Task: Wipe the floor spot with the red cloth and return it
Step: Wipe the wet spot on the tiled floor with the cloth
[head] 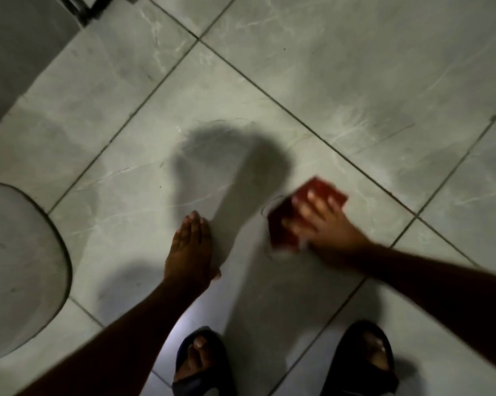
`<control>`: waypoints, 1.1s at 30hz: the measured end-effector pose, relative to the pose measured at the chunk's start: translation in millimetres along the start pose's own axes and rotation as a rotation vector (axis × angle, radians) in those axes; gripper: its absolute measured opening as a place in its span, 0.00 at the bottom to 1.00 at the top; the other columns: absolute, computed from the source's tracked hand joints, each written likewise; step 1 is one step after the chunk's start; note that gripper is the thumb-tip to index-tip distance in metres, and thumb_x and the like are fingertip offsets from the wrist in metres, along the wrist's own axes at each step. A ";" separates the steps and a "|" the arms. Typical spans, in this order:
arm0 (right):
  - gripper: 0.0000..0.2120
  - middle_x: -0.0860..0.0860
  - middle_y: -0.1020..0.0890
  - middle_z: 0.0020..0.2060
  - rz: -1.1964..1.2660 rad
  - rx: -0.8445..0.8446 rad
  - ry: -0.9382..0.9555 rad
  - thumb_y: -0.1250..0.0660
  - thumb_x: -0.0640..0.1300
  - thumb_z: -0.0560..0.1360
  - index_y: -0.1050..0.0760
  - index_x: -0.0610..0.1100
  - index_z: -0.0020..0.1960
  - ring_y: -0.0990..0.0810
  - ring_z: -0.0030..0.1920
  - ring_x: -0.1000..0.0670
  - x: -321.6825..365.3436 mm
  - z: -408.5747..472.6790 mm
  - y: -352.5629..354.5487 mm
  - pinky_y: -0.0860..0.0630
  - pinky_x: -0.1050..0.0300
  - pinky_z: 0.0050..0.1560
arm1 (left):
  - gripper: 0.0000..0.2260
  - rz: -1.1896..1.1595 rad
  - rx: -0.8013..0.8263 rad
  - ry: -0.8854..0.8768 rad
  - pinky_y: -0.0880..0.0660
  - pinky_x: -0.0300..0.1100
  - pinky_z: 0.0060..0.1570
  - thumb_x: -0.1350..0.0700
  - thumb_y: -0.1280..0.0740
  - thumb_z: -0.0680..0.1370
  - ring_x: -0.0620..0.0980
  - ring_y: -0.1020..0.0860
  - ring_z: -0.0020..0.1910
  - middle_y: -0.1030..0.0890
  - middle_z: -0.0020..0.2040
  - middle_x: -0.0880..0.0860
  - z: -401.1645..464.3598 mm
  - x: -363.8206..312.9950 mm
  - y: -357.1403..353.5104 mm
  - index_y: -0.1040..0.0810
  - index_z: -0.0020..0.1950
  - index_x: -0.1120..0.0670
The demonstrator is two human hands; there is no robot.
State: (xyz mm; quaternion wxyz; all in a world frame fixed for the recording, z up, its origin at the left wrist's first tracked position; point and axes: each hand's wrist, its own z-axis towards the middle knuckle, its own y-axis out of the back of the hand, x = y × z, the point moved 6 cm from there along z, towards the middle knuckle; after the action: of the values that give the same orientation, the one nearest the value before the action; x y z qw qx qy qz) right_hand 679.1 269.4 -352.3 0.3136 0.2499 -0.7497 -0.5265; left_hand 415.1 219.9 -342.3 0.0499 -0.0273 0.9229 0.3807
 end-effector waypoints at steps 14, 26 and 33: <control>0.24 0.46 0.37 0.76 -0.120 0.057 0.371 0.41 0.51 0.77 0.37 0.59 0.73 0.37 0.73 0.34 33.7 -29.7 -22.5 0.37 0.29 0.66 | 0.54 0.005 -0.019 -0.017 0.54 0.54 0.77 0.43 0.28 0.69 0.63 0.60 0.77 0.62 0.77 0.66 1.3 -0.9 -2.0 0.63 0.75 0.63; 0.26 0.46 0.36 0.75 0.025 0.100 0.340 0.39 0.48 0.75 0.35 0.56 0.73 0.38 0.74 0.35 109.2 -63.6 -31.5 0.37 0.28 0.67 | 0.55 0.028 -0.022 -0.033 0.53 0.53 0.77 0.40 0.29 0.68 0.62 0.59 0.77 0.62 0.77 0.65 0.4 -0.7 -1.5 0.63 0.75 0.62; 0.30 0.36 0.44 0.77 0.134 -0.201 -0.815 0.46 0.51 0.75 0.42 0.51 0.77 0.45 0.74 0.29 -82.5 -75.5 -0.3 0.41 0.27 0.68 | 0.55 0.043 0.000 -0.026 0.52 0.54 0.76 0.40 0.28 0.68 0.64 0.59 0.77 0.62 0.77 0.66 -0.6 1.5 -1.2 0.63 0.75 0.62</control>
State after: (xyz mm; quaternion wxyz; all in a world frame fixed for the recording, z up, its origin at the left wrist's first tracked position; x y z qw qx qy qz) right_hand 790.4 279.7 -350.9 0.0479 -0.0597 -0.7719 -0.6311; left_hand 413.6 218.6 -342.9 0.0537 -0.0026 0.9227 0.3818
